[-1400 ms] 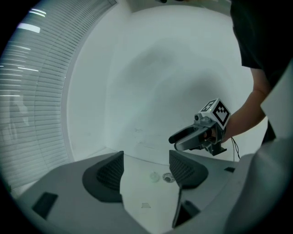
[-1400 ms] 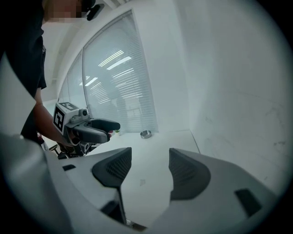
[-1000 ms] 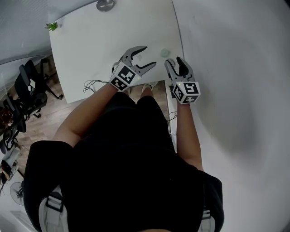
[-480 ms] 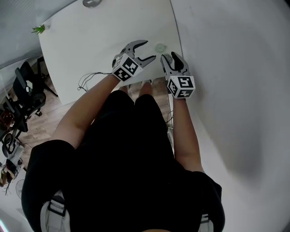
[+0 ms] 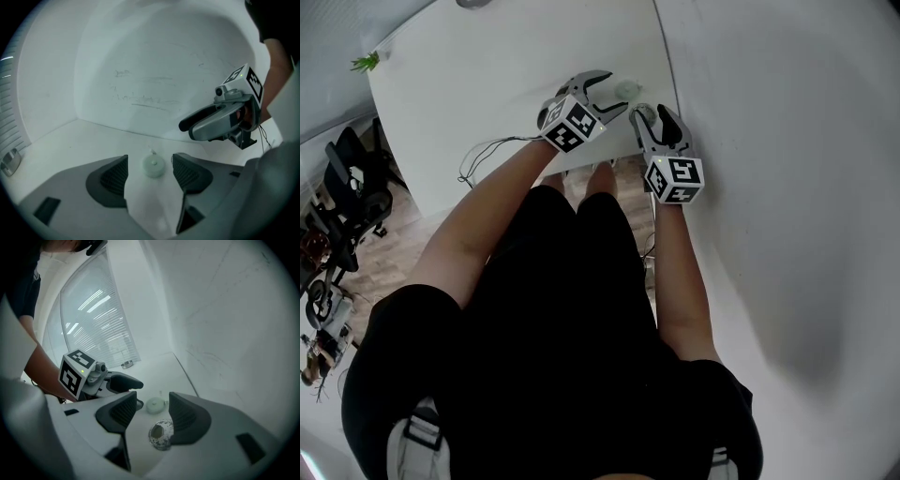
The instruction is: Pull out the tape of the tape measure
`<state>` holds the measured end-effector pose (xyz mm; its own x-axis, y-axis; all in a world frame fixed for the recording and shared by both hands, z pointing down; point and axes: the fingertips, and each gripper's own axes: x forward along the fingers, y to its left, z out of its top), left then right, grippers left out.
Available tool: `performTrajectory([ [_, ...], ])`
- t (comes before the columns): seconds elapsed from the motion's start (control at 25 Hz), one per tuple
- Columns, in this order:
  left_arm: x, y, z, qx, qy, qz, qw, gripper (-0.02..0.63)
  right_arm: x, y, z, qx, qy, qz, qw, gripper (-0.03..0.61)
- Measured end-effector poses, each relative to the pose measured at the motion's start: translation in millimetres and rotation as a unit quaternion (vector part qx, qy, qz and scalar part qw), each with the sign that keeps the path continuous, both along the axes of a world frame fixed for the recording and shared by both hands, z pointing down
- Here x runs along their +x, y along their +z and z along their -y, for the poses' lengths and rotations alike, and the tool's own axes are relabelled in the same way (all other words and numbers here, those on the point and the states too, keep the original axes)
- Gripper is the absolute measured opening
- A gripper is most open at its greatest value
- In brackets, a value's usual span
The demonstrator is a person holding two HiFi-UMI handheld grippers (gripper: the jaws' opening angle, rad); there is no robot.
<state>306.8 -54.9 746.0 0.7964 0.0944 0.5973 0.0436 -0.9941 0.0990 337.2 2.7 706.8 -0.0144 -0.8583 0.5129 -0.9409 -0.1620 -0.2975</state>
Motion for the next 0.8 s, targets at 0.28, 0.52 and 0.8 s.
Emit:
performTrajectory([
  [0.28,11,21,-3,-0.003,-0.003,0.026,0.9997,0.304,0,-1,0,0.002,0.001,0.012,1.000,0.214],
  [0.52,16,31,-3,0.010,-0.009,0.044,0.9989,0.304,-5,2,-4,0.000,-0.006,0.020,1.000,0.213],
  [0.8,15,35,-3,0.033,-0.005,0.064,0.9974,0.297,-12,2,-3,-0.006,-0.018,0.024,1.000,0.212],
])
